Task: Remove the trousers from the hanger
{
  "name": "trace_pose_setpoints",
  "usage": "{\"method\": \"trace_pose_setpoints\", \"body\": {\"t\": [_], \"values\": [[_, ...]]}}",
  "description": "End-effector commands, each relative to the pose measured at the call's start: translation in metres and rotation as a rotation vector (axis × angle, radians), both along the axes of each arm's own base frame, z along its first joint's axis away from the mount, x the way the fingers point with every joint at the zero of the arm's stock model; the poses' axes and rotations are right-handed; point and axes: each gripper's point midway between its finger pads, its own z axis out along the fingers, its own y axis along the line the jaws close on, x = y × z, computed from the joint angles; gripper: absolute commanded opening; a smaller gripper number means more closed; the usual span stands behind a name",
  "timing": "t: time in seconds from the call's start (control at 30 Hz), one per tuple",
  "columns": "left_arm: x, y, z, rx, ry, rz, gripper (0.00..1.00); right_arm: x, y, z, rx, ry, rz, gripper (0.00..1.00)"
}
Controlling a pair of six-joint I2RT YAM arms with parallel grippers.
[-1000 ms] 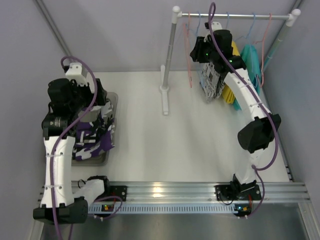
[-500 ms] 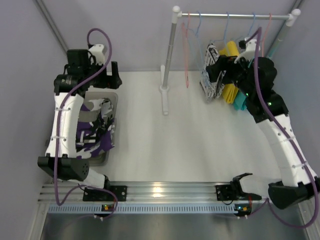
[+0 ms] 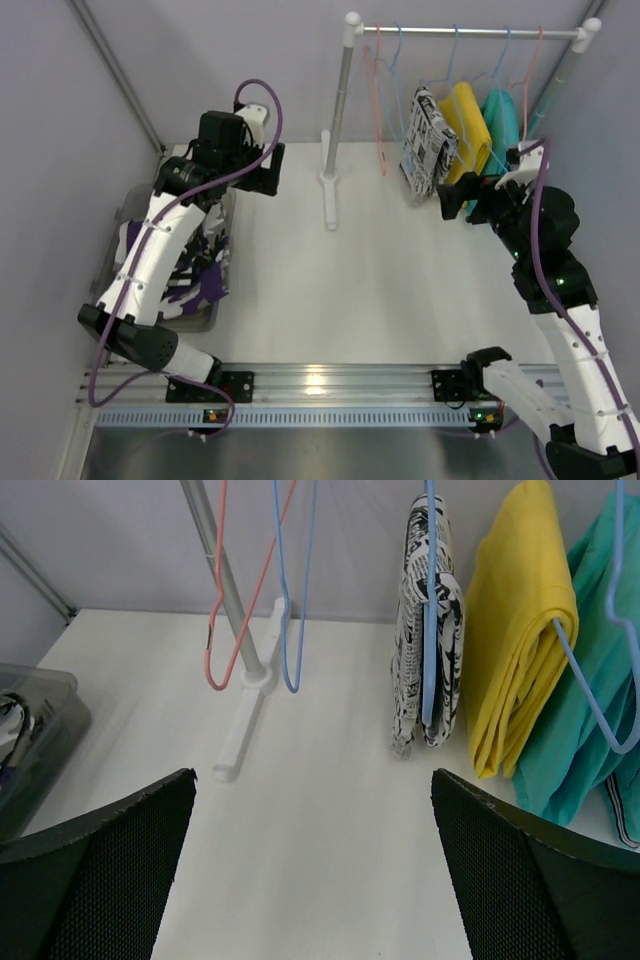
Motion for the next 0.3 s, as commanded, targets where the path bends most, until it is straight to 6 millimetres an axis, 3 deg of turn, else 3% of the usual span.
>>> {"method": "trace_pose_setpoints", "body": {"t": [0.0,0.17,0.27], "values": [[-0.001,0.016,0.027,0.001,-0.111,0.065,0.99,-0.007,-0.004,0.019,0.000,-0.069,-0.001,0.99],[0.000,0.017,0.027,-0.004,-0.113,0.086,0.99,-0.005,-0.002,0.017,0.005,-0.065,0.011,1.00],[-0.001,0.019,0.037,-0.028,-0.142,0.106,0.99,-0.006,-0.002,0.018,-0.001,-0.073,0.011,0.99]]}}
